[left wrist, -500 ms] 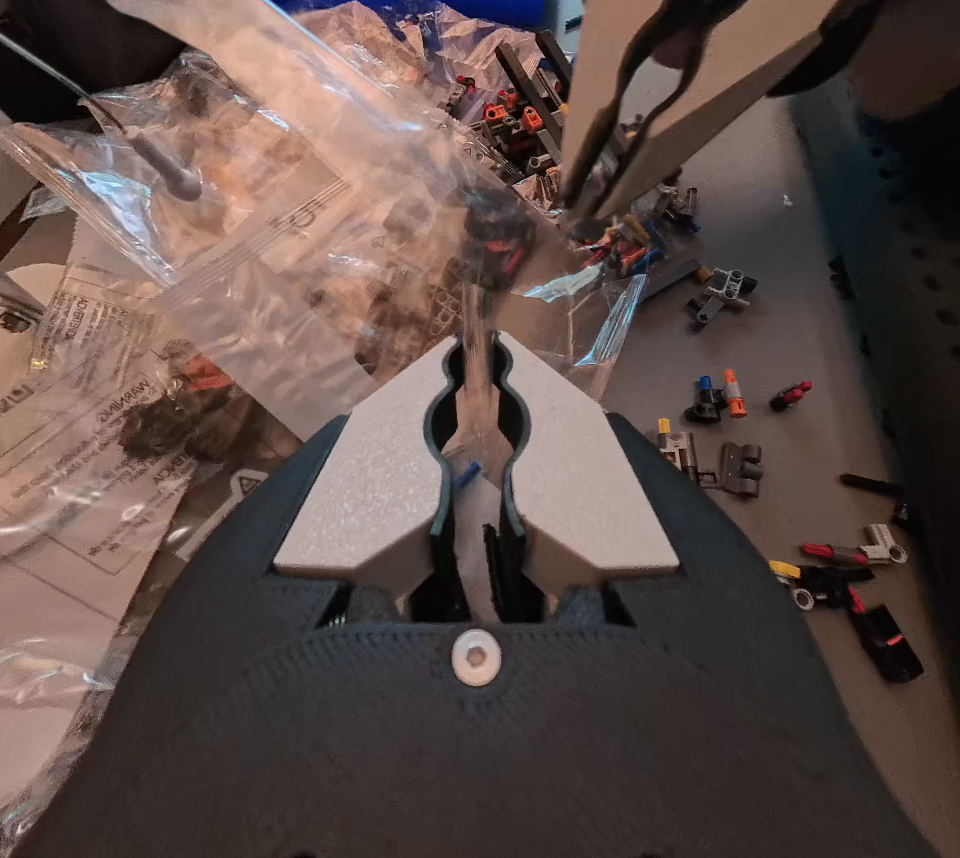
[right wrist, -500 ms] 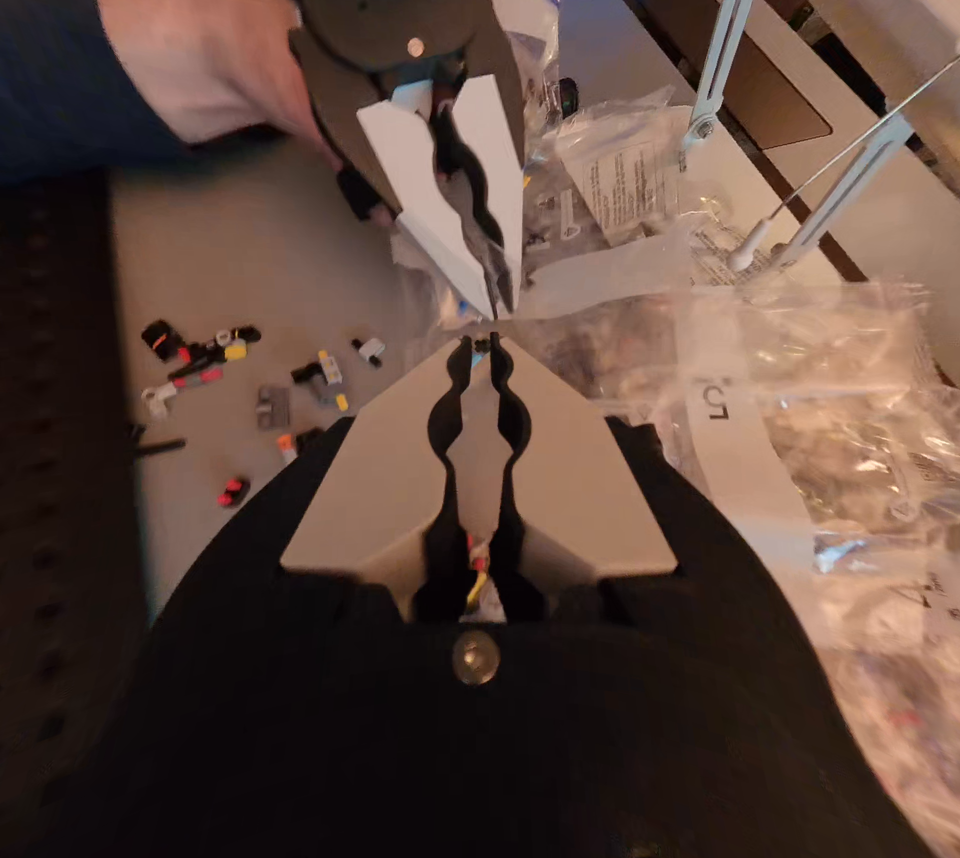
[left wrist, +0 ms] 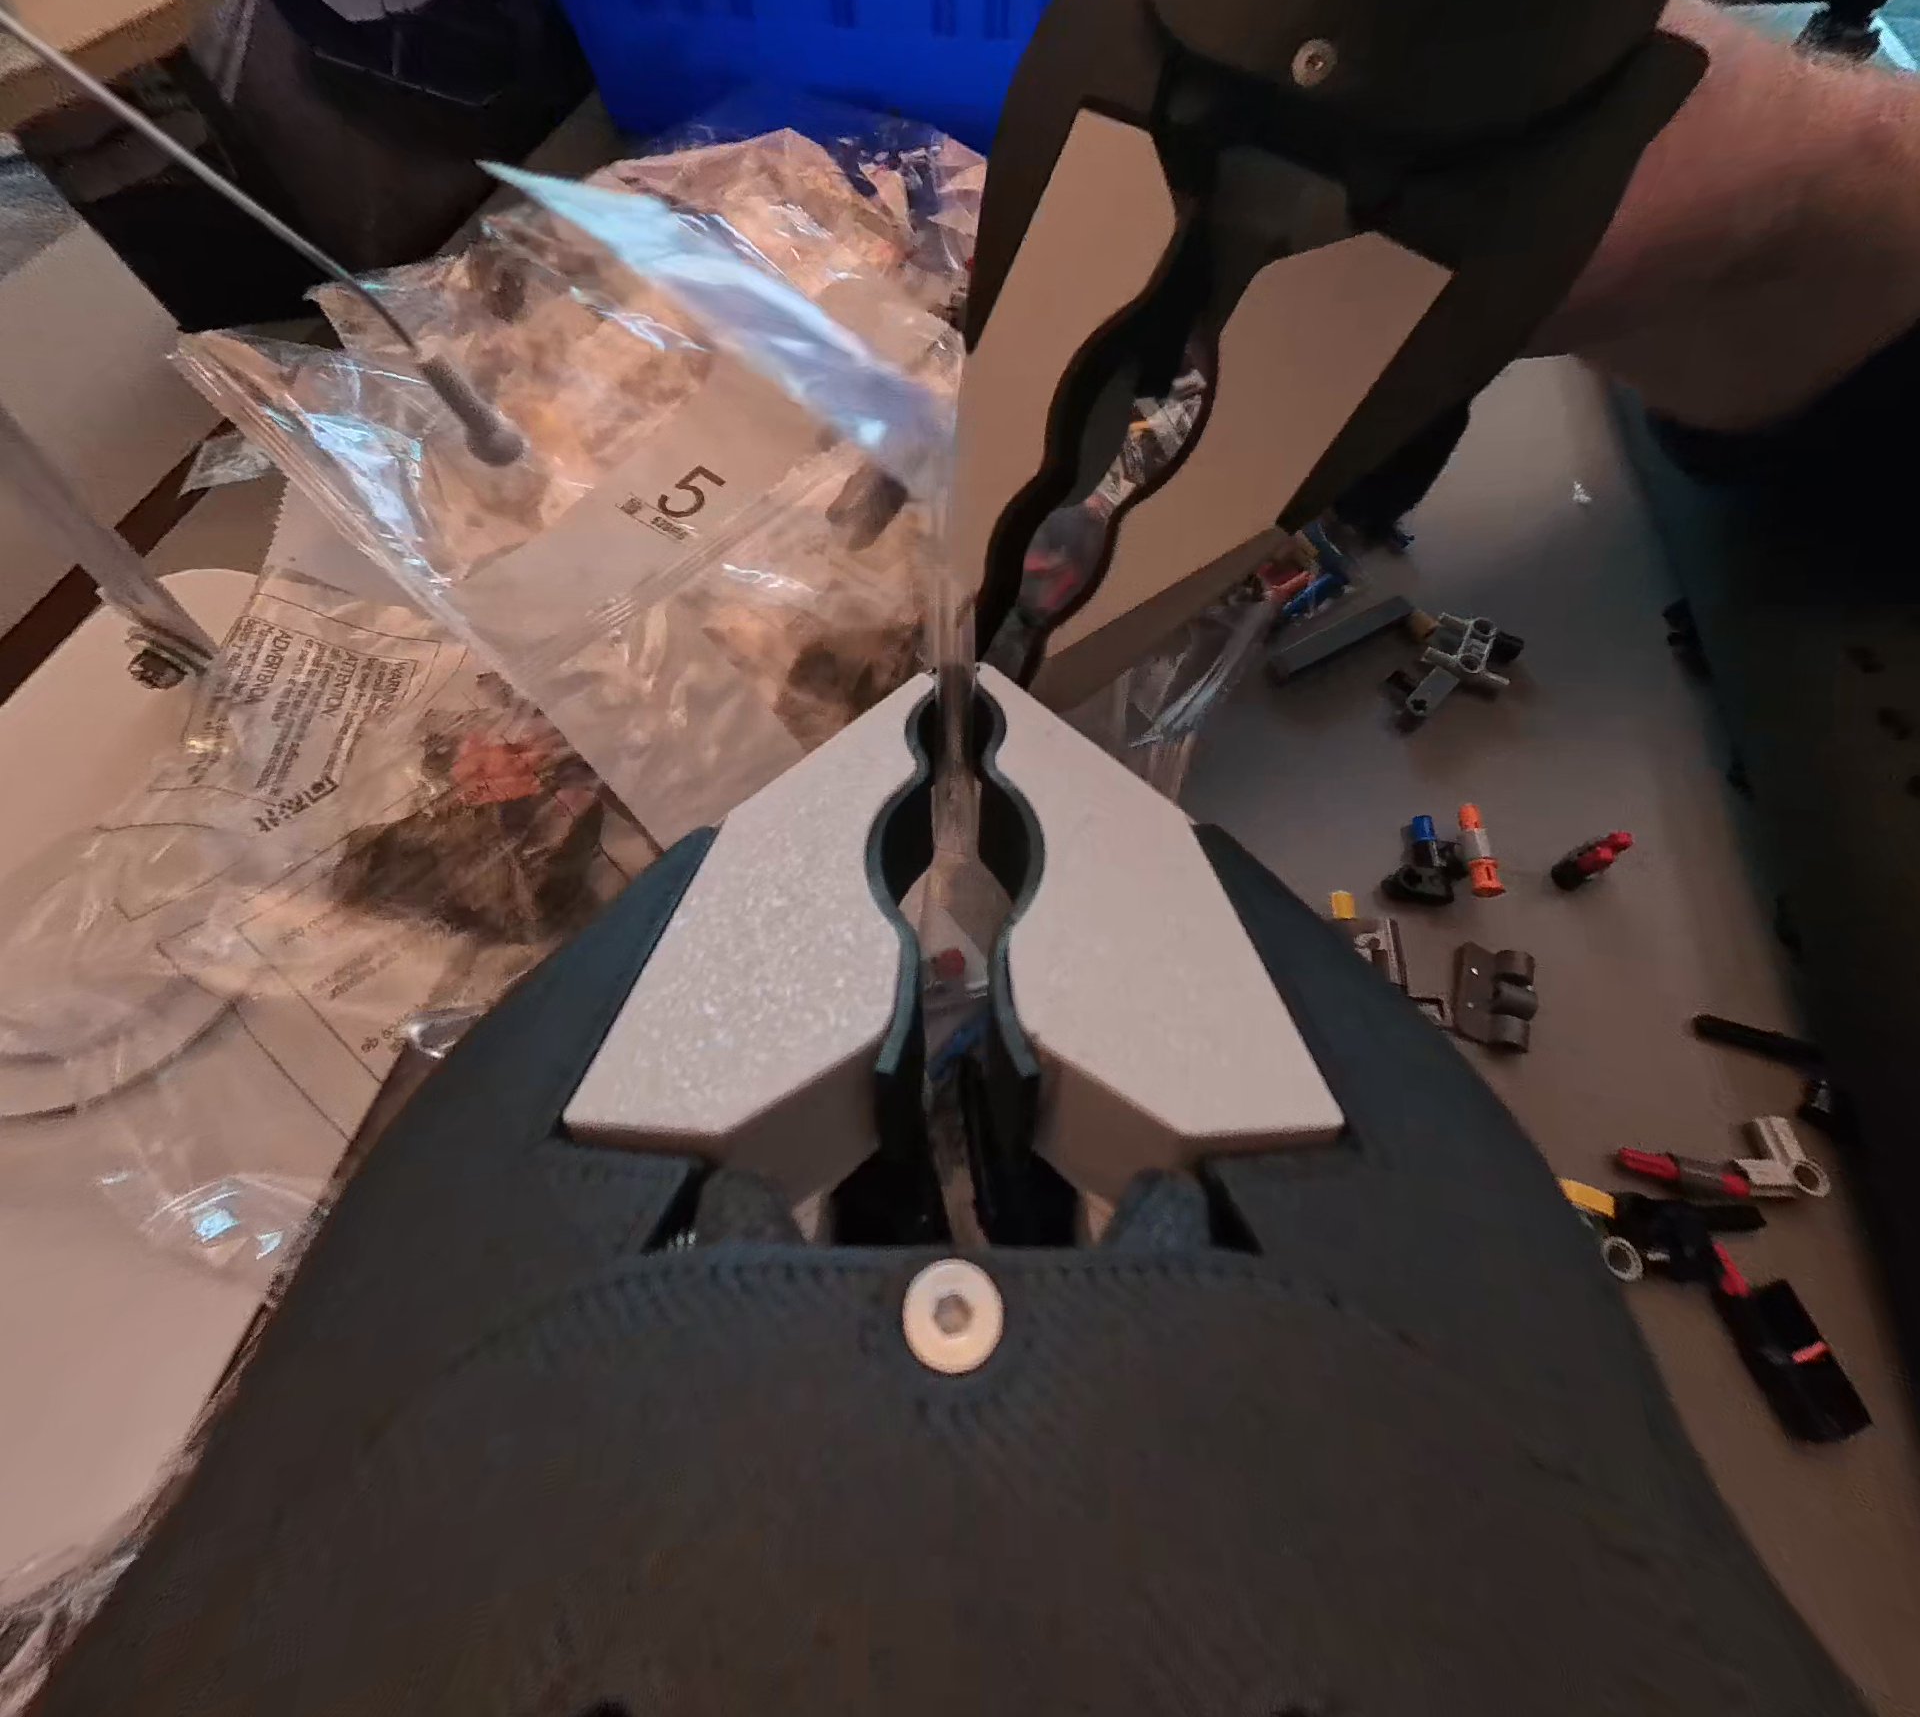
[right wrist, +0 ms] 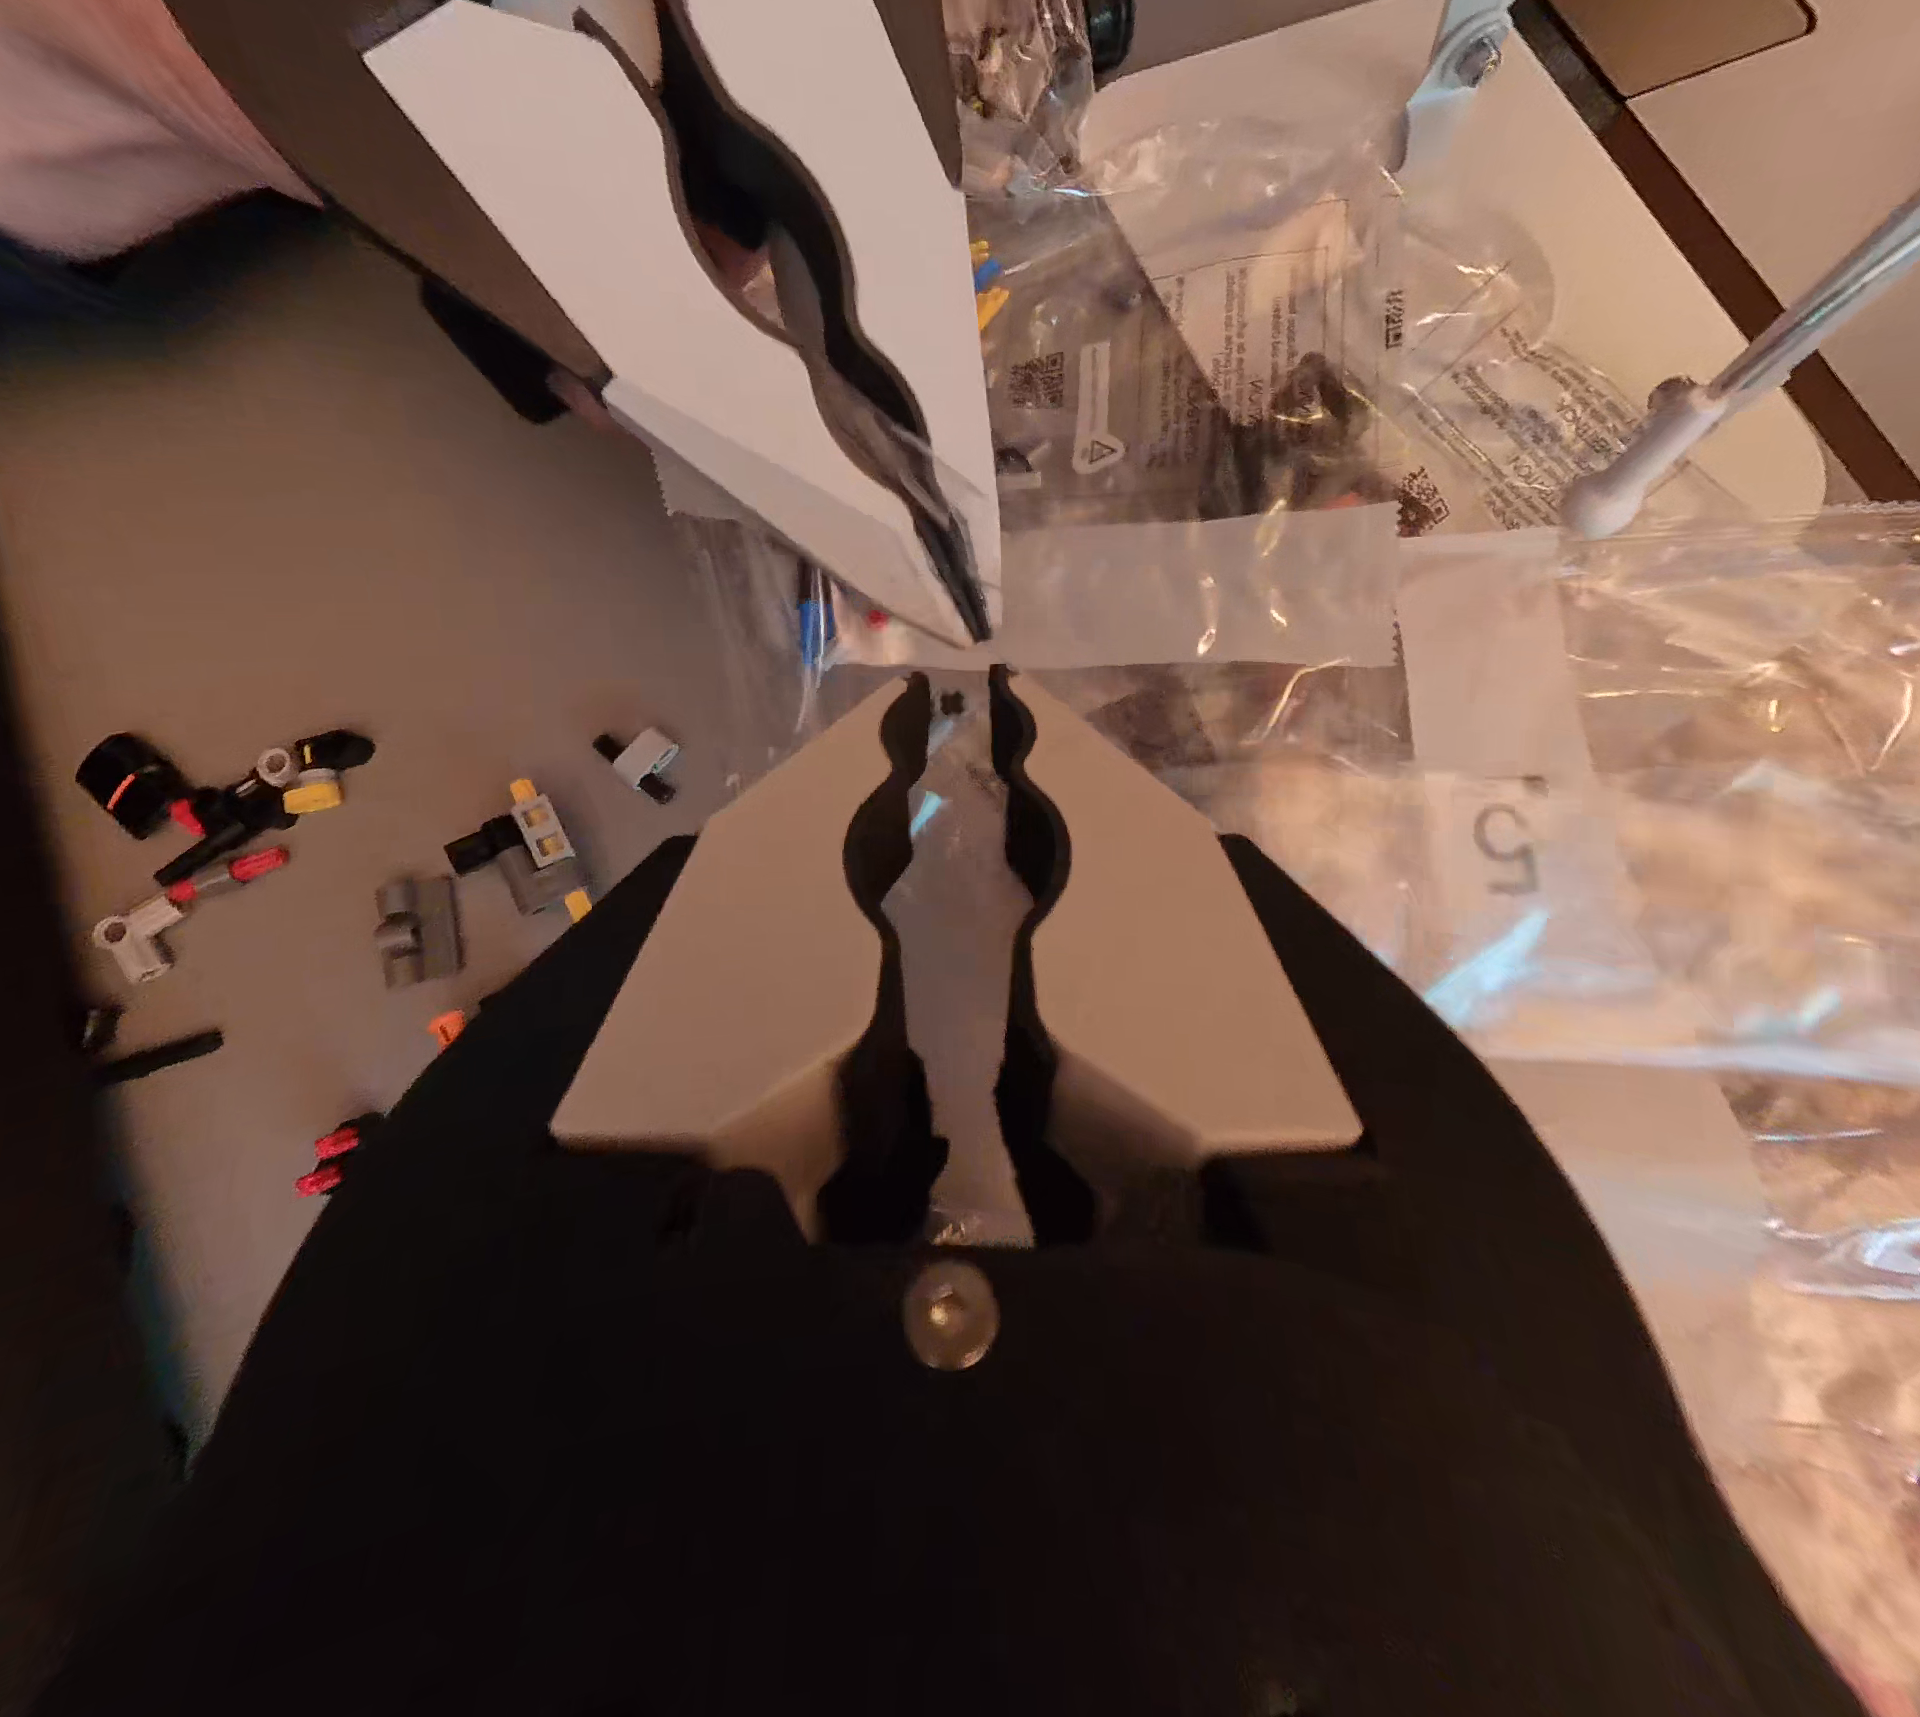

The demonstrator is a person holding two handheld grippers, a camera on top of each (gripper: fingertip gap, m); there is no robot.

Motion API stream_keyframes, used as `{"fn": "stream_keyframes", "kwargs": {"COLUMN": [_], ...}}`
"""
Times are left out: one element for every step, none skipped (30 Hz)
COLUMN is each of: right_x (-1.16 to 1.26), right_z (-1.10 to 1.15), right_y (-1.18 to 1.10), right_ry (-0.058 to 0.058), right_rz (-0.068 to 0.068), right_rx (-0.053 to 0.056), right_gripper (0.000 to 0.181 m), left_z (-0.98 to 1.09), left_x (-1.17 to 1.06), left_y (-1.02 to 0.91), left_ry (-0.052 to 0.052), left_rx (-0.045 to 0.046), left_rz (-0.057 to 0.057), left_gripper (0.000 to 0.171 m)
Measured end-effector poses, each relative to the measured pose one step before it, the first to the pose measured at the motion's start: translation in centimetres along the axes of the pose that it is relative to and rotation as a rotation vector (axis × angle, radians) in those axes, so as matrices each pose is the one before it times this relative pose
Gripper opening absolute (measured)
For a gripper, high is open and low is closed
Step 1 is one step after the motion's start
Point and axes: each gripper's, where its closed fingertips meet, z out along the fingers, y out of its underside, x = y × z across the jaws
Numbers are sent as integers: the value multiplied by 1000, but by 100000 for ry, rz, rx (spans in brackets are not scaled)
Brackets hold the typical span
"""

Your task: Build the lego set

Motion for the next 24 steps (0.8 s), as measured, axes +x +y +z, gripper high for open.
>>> {"fn": "stream_keyframes", "kwargs": {"right_x": [67,58,235,290,121,43,130,-50,-260,-521,-704,-775,-780,-905,-860,-613,-580,-640,-553,-328,-112,5,-13,169], "right_z": [-260,-408,-536,-642,-730,-884,-1032,-1057,-1019,-911,-733,-489,-231,21,256,421,524,597,605,557,430,246,94,-33], "right_y": [-91,-139,-176,-171,-165,-48,106,282,456,589,758,978,1188,1355,1334,1134,878,755,604,436,343,179,75,84], "right_ry": [256,11,878,946,-35,126,1439,624,-614,-1859,-2586,-2733,-2303,-2634,-2295,-1096,-1367,-2140,-1656,-492,375,574,-262,421], "right_rz": [71,-72,450,1162,1062,317,-463,-815,-599,-755,-529,-151,-408,-932,-1090,-624,105,164,-424,-778,-777,-428,278,942], "right_rx": [1164,1714,2022,2143,2162,1521,863,-15,-940,-1351,-1848,-3083,-4058,-5002,-5160,-4344,-3648,-3591,-3180,-2698,-2348,-1063,-47,302], "right_gripper": [12,15,19,23,28,30,30,30,29,27,26,26,27,27,27,26,26,26,26,26,26,26,25,25], "left_z": [-112,-93,-60,-65,-43,-48,-39,-37,-19,15,48,74,92,101,86,68,48,39,37,33,25,3,-6,-1], "left_x": [-299,-232,-2,-90,-128,-130,-64,-11,-14,-19,-21,11,30,35,19,27,32,19,12,-12,-13,-37,-3,-18], "left_y": [-151,-68,-76,-70,-57,26,-44,-67,-17,9,8,8,47,73,61,49,64,55,41,48,62,32,12,-8], "left_ry": [-1510,-665,870,-19,-492,-559,-200,132,142,-10,-121,91,205,86,39,88,159,199,104,-2,-126,-131,25,-3], "left_rx": [1118,352,549,719,599,-48,257,459,126,-52,-76,-181,-317,-384,-319,-237,-296,-178,-32,-80,-170,-111,119,178], "left_rz": [-540,-1224,-1061,-646,-107,-44,-253,-310,-263,-113,-3,-33,68,142,115,73,-8,-101,-142,-15,69,-55,-141,-101], "left_gripper": [0,0,0,0,0,0,0,0,0,0,0,0,0,0,0,0,0,0,0,0,0,0,0,0]}}
